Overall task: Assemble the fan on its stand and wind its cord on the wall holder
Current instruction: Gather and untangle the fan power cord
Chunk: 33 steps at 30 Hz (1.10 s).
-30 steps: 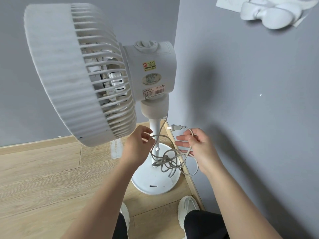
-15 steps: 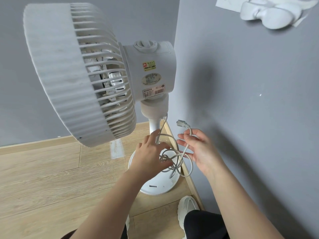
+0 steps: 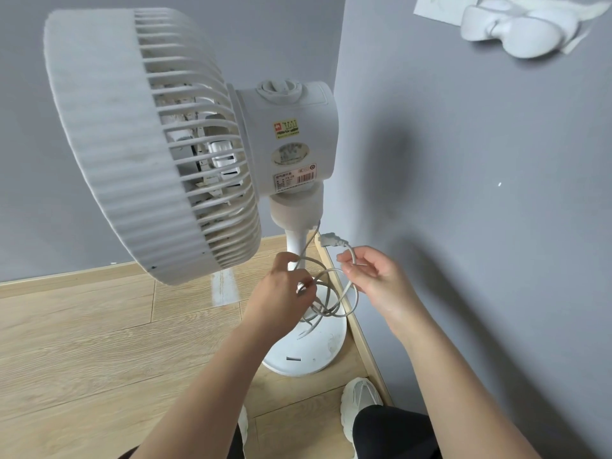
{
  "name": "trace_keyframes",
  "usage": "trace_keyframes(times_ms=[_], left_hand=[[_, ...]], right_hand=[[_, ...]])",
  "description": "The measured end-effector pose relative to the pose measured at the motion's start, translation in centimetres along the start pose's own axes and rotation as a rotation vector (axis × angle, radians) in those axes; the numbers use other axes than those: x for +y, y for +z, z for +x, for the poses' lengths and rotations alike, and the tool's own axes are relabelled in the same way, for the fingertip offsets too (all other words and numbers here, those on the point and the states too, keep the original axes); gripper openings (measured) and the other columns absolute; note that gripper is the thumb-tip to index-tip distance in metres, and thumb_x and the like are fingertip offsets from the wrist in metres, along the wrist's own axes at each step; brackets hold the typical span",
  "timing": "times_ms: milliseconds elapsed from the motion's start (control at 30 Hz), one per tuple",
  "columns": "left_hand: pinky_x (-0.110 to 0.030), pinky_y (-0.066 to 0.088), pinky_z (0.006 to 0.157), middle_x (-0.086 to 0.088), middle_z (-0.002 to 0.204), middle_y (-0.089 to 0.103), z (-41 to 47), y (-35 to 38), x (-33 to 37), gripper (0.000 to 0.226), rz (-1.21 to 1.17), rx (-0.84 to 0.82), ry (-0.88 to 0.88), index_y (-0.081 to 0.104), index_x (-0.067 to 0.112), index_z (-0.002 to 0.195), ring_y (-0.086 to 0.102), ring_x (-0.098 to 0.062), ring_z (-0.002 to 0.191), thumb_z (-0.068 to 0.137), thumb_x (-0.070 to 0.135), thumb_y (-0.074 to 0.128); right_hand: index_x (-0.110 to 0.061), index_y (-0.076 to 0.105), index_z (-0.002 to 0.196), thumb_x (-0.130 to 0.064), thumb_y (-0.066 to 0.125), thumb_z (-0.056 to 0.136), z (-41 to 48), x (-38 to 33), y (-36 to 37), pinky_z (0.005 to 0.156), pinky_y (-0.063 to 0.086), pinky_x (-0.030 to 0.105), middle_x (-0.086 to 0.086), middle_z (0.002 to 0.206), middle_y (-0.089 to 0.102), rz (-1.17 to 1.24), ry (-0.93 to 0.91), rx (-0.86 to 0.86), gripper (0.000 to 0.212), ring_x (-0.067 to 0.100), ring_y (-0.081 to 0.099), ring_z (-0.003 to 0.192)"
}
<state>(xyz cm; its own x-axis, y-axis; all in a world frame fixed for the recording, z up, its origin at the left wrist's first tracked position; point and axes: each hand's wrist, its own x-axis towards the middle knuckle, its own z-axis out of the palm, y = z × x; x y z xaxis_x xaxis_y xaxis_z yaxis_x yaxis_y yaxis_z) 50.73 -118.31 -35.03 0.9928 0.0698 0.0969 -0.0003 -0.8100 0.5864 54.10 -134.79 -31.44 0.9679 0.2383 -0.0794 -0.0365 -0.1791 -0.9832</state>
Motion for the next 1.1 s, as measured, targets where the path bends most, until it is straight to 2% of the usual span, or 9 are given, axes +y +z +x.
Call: trace_keyframes(times_ms=[100, 200, 333, 467, 567, 633, 767, 933, 1100], left_hand=[[-0.010, 0.037, 0.057, 0.006, 0.096, 0.053, 0.3, -0.1, 0.3, 0.015, -0.117, -0.010, -0.084, 0.068, 0.014, 0.084, 0.054, -0.012, 0.067, 0.090, 0.025, 0.059], [-0.010, 0.038, 0.054, 0.002, 0.069, 0.061, 0.7, -0.5, 0.6, 0.018, -0.294, -0.075, -0.220, 0.064, 0.014, 0.076, 0.053, -0.008, 0.060, 0.091, 0.020, 0.056], [-0.027, 0.044, 0.069, -0.001, 0.067, 0.064, 0.9, -1.0, 0.8, 0.021, -0.470, -0.097, -0.287, 0.068, 0.010, 0.075, 0.055, -0.013, 0.064, 0.090, 0.018, 0.056], [-0.025, 0.040, 0.060, 0.000, 0.061, 0.058, 0.9, -1.2, 0.6, 0.023, -0.535, -0.067, -0.308, 0.067, 0.001, 0.079, 0.049, -0.012, 0.056, 0.091, 0.015, 0.054], [-0.022, 0.036, 0.054, -0.006, 0.067, 0.058, 0.9, -1.4, 0.6, 0.023, -0.645, -0.082, -0.356, 0.067, 0.004, 0.077, 0.044, -0.012, 0.054, 0.092, 0.013, 0.052], [-0.022, 0.036, 0.054, -0.011, 0.075, 0.060, 0.9, -1.5, 0.7, 0.026, -0.726, -0.105, -0.380, 0.067, 0.010, 0.073, 0.045, -0.013, 0.057, 0.093, 0.013, 0.050], [-0.025, 0.035, 0.054, -0.014, 0.082, 0.061, 1.0, -1.3, 0.7, 0.030, -0.816, -0.167, -0.392, 0.063, 0.012, 0.069, 0.044, -0.014, 0.056, 0.095, 0.013, 0.048], [-0.021, 0.032, 0.049, 0.006, 0.055, 0.060, 1.0, -1.5, 1.0, 0.026, -0.828, -0.147, -0.416, 0.062, 0.006, 0.074, 0.041, -0.010, 0.049, 0.095, 0.010, 0.047], [-0.016, 0.034, 0.046, 0.000, 0.064, 0.060, 0.9, -1.6, 1.0, 0.025, -0.774, -0.148, -0.383, 0.063, 0.005, 0.075, 0.041, -0.009, 0.048, 0.095, 0.010, 0.048]], right_hand=[[-0.025, 0.069, 0.081, -0.005, 0.063, 0.091, 0.0, 0.4, 0.0, 0.071, 0.043, 0.011, -0.015, 0.078, 0.066, -0.087, -0.036, -0.046, 0.023, -0.007, 0.057, 0.067], [-0.027, 0.073, 0.082, -0.004, 0.064, 0.090, -0.1, 0.7, 0.3, 0.072, 0.042, 0.012, -0.014, 0.081, 0.065, -0.124, -0.068, -0.062, 0.025, -0.003, 0.054, 0.070], [-0.023, 0.073, 0.091, 0.000, 0.062, 0.090, -0.1, 0.5, 0.4, 0.081, 0.047, 0.016, -0.004, 0.097, 0.070, -0.077, -0.059, -0.094, 0.025, 0.004, 0.059, 0.080], [-0.030, 0.059, 0.120, 0.001, 0.056, 0.093, -0.2, 0.0, 0.5, 0.089, 0.052, 0.029, 0.000, 0.108, 0.070, 0.089, 0.003, -0.085, 0.041, 0.011, 0.066, 0.093], [-0.030, 0.051, 0.130, 0.001, 0.047, 0.097, -0.2, -0.2, 0.4, 0.088, 0.055, 0.035, 0.009, 0.105, 0.072, 0.255, 0.077, -0.064, 0.045, 0.019, 0.069, 0.089], [-0.022, 0.059, 0.122, 0.007, 0.043, 0.095, 0.0, -0.2, 0.3, 0.091, 0.054, 0.036, 0.010, 0.098, 0.072, 0.247, 0.092, -0.041, 0.043, 0.019, 0.069, 0.086], [-0.027, 0.067, 0.101, 0.009, 0.056, 0.089, -0.1, 0.0, 0.1, 0.077, 0.047, 0.009, -0.003, 0.086, 0.073, 0.039, 0.043, -0.080, 0.039, -0.003, 0.068, 0.076], [-0.025, 0.072, 0.093, -0.002, 0.068, 0.086, 0.0, 0.3, -0.4, 0.076, 0.048, 0.007, -0.010, 0.088, 0.074, -0.001, 0.020, -0.083, 0.025, -0.004, 0.066, 0.081], [-0.028, 0.071, 0.082, -0.002, 0.069, 0.085, 0.1, 0.5, -0.5, 0.071, 0.046, 0.007, -0.010, 0.076, 0.069, -0.103, -0.001, -0.079, 0.026, -0.003, 0.060, 0.068]])
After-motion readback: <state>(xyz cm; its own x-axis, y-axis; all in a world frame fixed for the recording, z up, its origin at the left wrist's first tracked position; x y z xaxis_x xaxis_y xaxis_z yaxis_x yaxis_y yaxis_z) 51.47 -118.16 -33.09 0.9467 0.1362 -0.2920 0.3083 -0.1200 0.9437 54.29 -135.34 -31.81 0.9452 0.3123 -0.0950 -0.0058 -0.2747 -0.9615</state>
